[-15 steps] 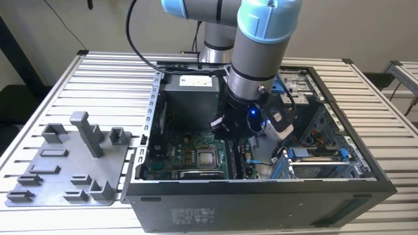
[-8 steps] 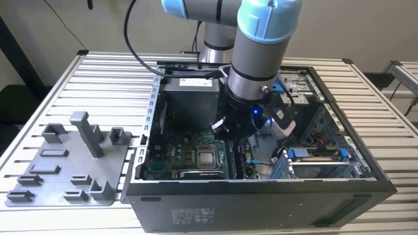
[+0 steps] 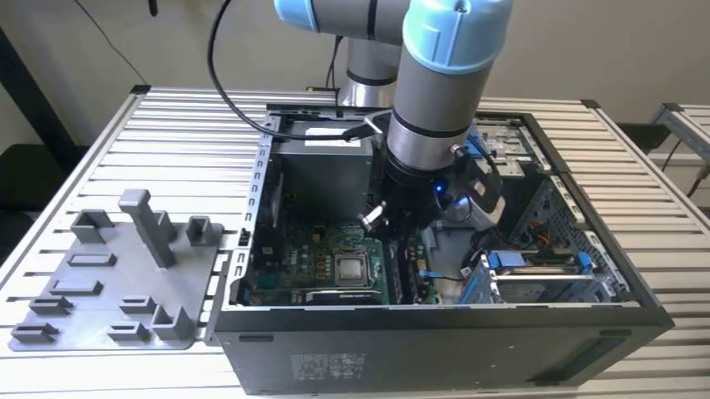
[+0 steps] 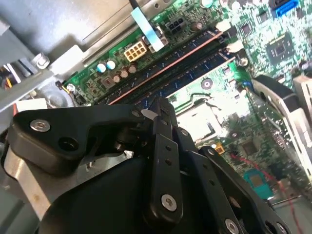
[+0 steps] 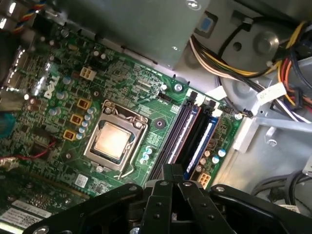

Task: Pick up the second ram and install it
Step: 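Press down the second ram until it locks into place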

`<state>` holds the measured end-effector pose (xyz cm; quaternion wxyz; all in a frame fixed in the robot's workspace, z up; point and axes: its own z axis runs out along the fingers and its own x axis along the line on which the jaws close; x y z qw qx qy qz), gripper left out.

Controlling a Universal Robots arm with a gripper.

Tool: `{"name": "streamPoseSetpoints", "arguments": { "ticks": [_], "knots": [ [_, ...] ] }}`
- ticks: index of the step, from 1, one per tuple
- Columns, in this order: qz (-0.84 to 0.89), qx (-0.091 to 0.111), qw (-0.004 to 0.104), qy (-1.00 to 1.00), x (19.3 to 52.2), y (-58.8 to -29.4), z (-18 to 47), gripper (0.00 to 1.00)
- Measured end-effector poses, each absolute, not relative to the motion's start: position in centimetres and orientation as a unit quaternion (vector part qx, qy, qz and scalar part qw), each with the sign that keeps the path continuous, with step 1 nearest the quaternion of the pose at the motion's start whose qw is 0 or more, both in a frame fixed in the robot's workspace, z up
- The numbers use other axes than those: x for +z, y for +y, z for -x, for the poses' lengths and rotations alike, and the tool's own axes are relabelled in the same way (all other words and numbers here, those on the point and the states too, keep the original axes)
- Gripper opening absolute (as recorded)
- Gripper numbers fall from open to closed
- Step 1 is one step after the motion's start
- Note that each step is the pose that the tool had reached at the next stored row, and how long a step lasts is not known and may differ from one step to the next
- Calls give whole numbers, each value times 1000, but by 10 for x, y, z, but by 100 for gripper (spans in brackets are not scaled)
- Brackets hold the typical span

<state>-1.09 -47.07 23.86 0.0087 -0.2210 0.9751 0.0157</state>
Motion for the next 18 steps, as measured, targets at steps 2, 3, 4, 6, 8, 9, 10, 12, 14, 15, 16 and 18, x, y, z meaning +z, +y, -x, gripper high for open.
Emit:
{"name": "streamPoseSetpoints", "arguments": {
  "ticks": [2, 3, 4, 6, 8, 9, 10, 12, 14, 15, 16, 18],
  "knots": [
    [239, 16, 9, 971, 239, -471, 11, 11],
    [247, 16, 9, 969, 239, -471, 11, 11],
    [256, 16, 10, 966, 239, -471, 11, 11],
    [274, 16, 10, 961, 239, -471, 11, 11],
    [291, 16, 10, 956, 239, -471, 11, 11],
    [300, 16, 10, 954, 239, -471, 11, 11],
    [309, 16, 10, 951, 239, -471, 11, 11],
    [326, 16, 10, 945, 239, -471, 11, 11],
    [343, 16, 10, 939, 239, -471, 11, 11],
    [352, 16, 11, 936, 238, -471, 11, 11],
    [360, 16, 11, 933, 238, -471, 11, 11],
    [377, 16, 10, 926, 238, -471, 11, 11]
  ]
}}
